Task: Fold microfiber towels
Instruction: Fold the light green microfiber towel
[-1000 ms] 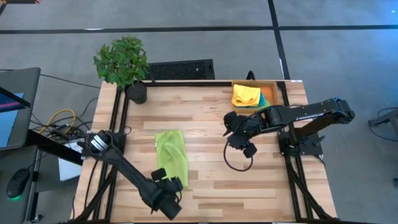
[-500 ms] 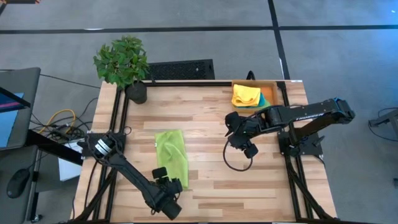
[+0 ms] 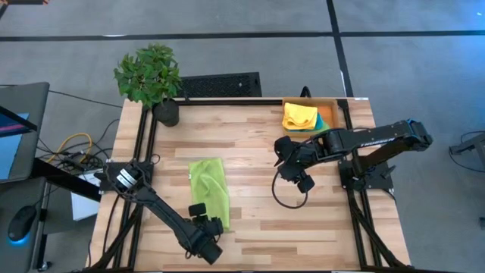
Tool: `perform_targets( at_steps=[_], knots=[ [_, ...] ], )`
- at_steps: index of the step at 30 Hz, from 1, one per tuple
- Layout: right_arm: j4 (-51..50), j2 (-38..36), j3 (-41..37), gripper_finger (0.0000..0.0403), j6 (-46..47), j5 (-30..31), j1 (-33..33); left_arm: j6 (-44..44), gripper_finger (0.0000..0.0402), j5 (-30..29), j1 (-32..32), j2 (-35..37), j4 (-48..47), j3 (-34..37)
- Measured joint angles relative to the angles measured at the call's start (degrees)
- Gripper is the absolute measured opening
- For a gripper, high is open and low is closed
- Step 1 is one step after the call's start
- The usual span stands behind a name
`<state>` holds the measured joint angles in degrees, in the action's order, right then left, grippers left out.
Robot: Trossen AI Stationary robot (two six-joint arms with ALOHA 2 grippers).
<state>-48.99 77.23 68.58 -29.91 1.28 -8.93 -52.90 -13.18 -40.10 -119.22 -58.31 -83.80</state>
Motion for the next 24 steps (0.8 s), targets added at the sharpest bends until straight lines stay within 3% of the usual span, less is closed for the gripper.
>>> perform_targets(
  at_steps=[24],
  knots=[
    [0.15, 0.0, 0.0, 0.024, 0.17, 0.02, 0.04, 2.79, 0.0126, 2.83, 0.24, 2.01, 3.1, 0.85]
  ],
)
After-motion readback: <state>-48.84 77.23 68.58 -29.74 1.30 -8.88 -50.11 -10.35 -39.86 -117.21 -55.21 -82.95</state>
